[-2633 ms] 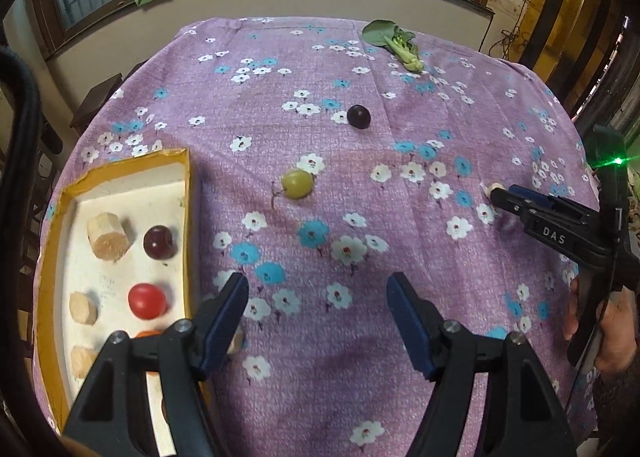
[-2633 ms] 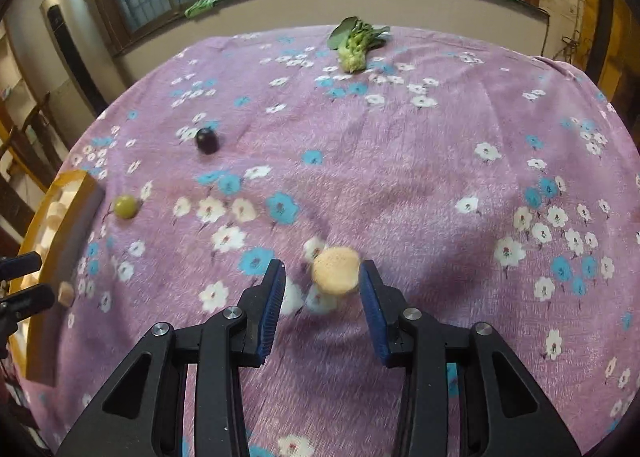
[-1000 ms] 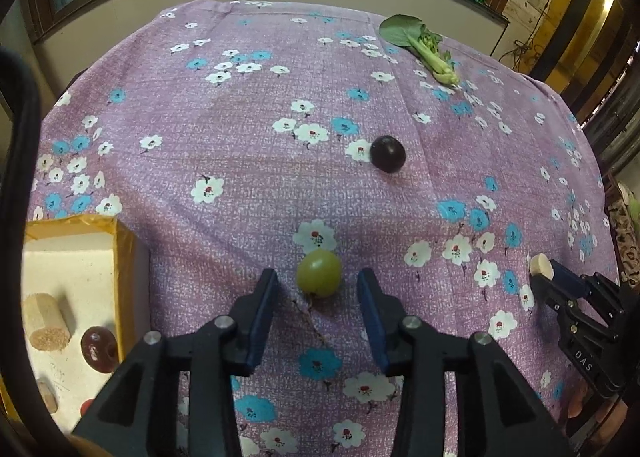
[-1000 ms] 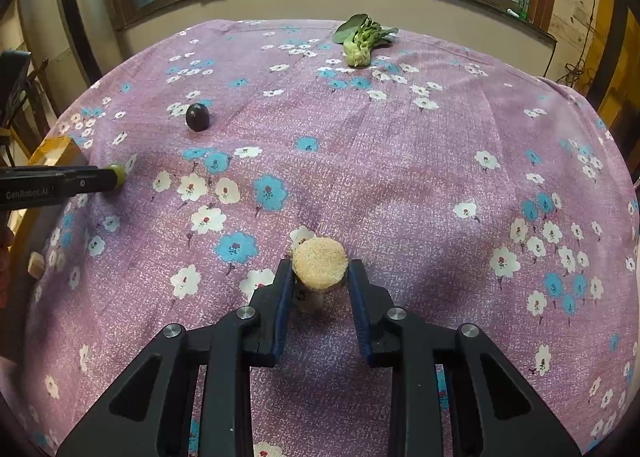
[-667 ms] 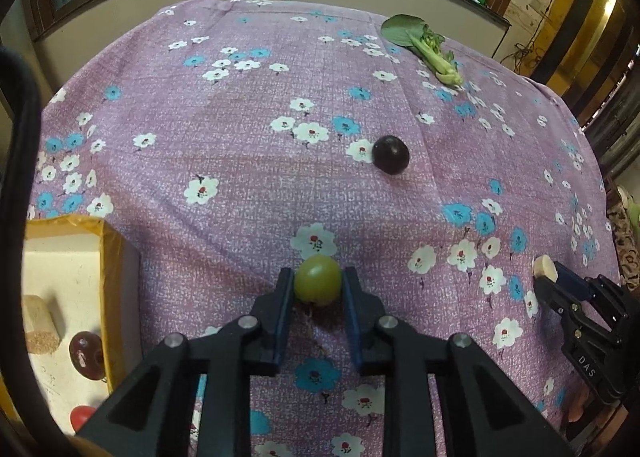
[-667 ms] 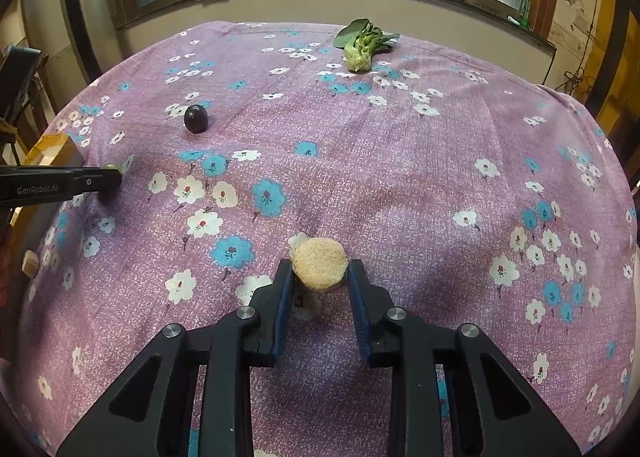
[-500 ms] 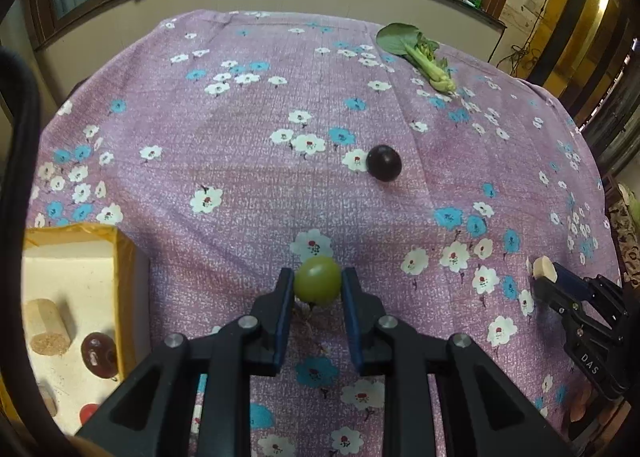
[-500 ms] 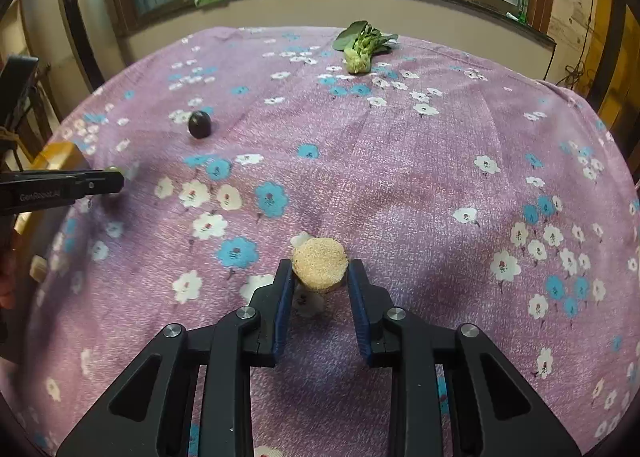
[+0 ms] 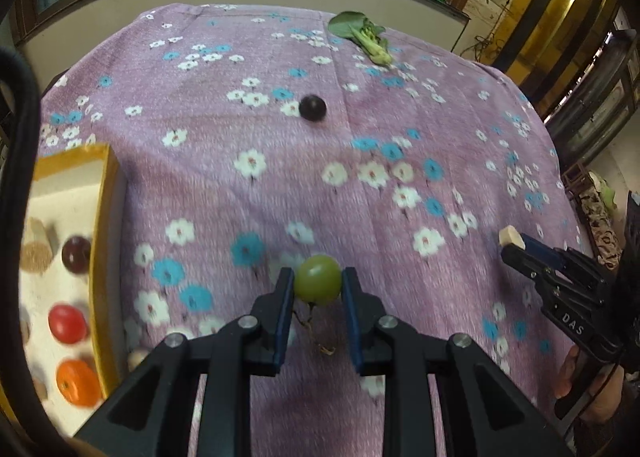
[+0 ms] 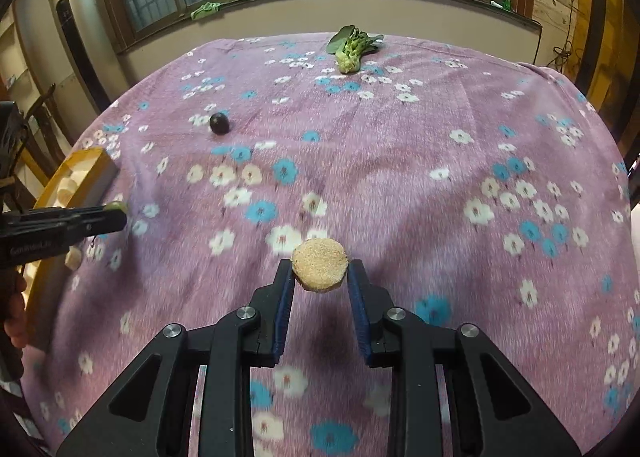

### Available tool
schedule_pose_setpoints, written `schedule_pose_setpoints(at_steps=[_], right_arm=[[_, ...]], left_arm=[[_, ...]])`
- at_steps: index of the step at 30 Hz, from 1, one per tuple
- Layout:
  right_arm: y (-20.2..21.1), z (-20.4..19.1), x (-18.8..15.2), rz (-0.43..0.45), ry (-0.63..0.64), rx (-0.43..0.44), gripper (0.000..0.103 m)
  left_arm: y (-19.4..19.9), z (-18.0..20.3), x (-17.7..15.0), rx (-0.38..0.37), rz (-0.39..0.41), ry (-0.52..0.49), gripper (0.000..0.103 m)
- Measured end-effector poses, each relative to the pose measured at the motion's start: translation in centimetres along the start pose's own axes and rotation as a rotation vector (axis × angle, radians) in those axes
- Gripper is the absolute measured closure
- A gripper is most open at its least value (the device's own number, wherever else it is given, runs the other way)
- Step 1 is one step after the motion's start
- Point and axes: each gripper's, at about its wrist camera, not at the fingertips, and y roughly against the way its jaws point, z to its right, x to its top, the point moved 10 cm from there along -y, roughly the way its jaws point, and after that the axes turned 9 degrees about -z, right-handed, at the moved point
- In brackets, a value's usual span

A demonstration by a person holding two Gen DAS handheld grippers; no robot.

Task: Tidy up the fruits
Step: 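Carry the green grape and yam slice with both grippers over the tray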

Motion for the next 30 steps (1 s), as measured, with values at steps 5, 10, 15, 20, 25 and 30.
schedule_pose_setpoints(at_steps=[5, 10, 15, 20, 25, 30], right_arm=[[0.5, -0.2, -2.7, -0.024, -0.004, -0.019, 0.076], [0.9, -0.9, -4.6, -0.034, -0.030, -0.021, 0.076], [1.6, -2.0, -5.5, -0.026, -0.043, -0.014, 0.076], [1.8, -3.1, -6.3, -0.035, -0.049, -0.012, 0.076], [1.9, -4.0, -6.6, -0.040, -0.045, -0.014, 0.076], [2.1, -4.5, -6.7, -0.040, -0.049, -0.023, 0.076]], left_arm=[[0.2, 1.2, -3.9, -0.012, -0.031, -0.009, 0.077], [0.6, 1.6, -6.2, 0.000, -0.030, -0.029, 0.077], [0.6, 1.6, -7.0, -0.001, -0.023, -0.026, 0.077], [0.9, 1.9, -7.6, -0.004, -0.012, -0.032, 0.077], [0.8, 2.0, -8.0, -0.011, -0.022, -0.040, 0.077], [1.0, 2.0, -8.2, -0.021, -0.018, -0.041, 0.077]])
